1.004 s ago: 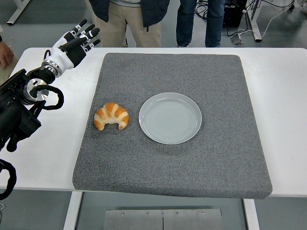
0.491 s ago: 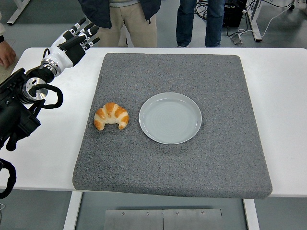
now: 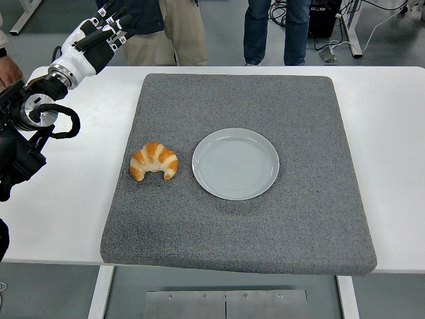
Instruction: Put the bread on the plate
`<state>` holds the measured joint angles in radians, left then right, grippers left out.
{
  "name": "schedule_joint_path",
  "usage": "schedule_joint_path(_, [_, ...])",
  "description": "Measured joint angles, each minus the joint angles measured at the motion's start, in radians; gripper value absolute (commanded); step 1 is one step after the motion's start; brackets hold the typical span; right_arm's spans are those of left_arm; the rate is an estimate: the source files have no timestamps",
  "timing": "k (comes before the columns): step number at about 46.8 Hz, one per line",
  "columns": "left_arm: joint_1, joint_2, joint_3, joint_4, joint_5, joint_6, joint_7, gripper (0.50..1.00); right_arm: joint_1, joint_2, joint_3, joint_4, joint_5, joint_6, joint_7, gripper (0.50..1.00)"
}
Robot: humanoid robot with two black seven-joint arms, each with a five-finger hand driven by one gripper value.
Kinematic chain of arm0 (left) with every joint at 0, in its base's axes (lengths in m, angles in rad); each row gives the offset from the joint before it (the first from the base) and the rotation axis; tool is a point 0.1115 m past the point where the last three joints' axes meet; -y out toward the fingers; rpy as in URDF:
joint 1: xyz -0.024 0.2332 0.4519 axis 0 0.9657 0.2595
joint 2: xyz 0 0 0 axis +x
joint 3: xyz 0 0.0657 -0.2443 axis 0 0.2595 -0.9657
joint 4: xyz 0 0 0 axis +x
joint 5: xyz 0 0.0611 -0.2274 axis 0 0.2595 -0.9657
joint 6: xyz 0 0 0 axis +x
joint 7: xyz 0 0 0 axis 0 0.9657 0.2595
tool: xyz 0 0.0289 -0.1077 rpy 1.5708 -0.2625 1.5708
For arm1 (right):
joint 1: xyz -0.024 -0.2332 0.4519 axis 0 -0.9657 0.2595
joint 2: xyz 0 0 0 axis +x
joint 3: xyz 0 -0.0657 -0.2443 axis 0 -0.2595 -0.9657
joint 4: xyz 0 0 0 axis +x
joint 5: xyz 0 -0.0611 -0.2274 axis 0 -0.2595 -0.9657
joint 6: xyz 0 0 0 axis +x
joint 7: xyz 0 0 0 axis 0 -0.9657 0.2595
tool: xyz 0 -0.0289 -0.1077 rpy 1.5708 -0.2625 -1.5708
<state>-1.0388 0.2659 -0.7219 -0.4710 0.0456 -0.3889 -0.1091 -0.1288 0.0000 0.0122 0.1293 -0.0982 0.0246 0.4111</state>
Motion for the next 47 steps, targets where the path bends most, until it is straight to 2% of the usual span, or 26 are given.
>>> schedule_joint_path(13, [0.001,0.019,0.004,-0.045,0.013,0.011,0.001,0.971,0.0,0.0,0.0,0.0,0.0,0.0,0.0,1.0])
schedule_joint_path(23, [0.022,0.076,0.004,-0.173,0.028,0.051,-0.016,0.971,0.0,0.0,0.0,0.0,0.0,0.0,0.0,1.0])
schedule_joint_path(30, [0.051,0.13,0.006,-0.305,0.07,0.099,-0.032,0.971,0.0,0.0,0.0,0.001,0.0,0.0,0.0,1.0])
schedule_joint_path(37, [0.059,0.15,0.004,-0.385,0.213,0.174,-0.037,0.971,0.0,0.0,0.0,0.001,0.0,0.0,0.0,1.0])
schedule_joint_path(42, [0.06,0.171,0.003,-0.453,0.281,0.197,-0.042,0.971,0.0,0.0,0.0,0.0,0.0,0.0,0.0,1.0])
schedule_joint_path(47, [0.065,0.19,0.005,-0.521,0.353,0.249,-0.043,0.971,0.0,0.0,0.0,0.0,0.0,0.0,0.0,1.0])
